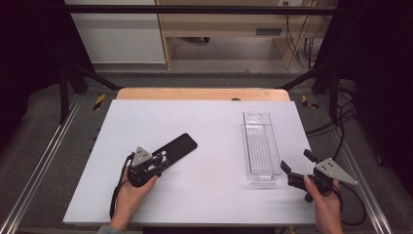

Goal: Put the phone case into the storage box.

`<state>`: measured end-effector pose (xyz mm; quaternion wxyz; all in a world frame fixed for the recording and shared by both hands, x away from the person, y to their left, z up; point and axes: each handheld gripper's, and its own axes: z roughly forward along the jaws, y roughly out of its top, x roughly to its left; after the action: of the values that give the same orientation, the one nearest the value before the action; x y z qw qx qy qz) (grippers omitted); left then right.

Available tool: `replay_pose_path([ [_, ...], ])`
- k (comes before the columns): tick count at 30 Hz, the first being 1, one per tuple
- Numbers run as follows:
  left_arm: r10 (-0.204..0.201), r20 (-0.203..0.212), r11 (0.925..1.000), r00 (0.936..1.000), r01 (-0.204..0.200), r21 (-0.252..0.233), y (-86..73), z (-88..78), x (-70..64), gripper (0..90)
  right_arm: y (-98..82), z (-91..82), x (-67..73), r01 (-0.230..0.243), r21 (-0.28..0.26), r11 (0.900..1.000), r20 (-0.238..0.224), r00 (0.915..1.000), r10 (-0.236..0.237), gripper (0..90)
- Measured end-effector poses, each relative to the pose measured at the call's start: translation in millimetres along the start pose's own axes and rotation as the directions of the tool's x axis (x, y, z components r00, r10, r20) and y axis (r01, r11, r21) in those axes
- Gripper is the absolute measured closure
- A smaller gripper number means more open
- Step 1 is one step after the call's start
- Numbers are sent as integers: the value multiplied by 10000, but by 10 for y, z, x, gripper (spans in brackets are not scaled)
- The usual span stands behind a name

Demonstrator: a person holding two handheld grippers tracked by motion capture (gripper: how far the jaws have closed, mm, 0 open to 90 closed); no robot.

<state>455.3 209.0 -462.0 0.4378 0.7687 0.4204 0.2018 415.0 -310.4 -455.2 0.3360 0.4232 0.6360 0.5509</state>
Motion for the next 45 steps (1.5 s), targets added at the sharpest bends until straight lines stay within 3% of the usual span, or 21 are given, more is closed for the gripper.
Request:
replay_pose_path([
  [8, -47, -21, 10000, 10000, 46, -63, -8, -39, 28, 897, -5, 4, -2, -27, 40, 10000, 19, 10000, 27, 32],
  [18, -309, 78, 9987, 9995, 305, 413, -24, 76, 42, 899, -8, 9, 3, -30, 47, 10000, 42, 10000, 30, 32],
  [21, -724, 163, 9956, 9972, 712, 613, -27, 141, 53, 899, -8, 4, 4, -41, 25, 10000, 103, 9999, 41, 33],
  [29, -671, 8, 9946, 9977, 668, 796, -42, 176, 62, 900, -13, 12, 6, -5, 61, 10000, 144, 9999, 4, 32],
  [31, -1051, 138, 9922, 9944, 1039, 695, -53, 177, 91, 900, -14, 14, 9, 12, 63, 10000, 143, 9999, -13, 32],
  [33, -1163, 70, 9905, 9932, 1155, 750, -62, 180, 108, 900, -16, 17, 14, 43, 87, 10000, 120, 9999, -44, 32],
  [45, -1093, -195, 9883, 9938, 1107, 1052, -85, 225, 118, 899, -14, 18, 26, 40, 106, 9999, 73, 10000, -41, 32],
])
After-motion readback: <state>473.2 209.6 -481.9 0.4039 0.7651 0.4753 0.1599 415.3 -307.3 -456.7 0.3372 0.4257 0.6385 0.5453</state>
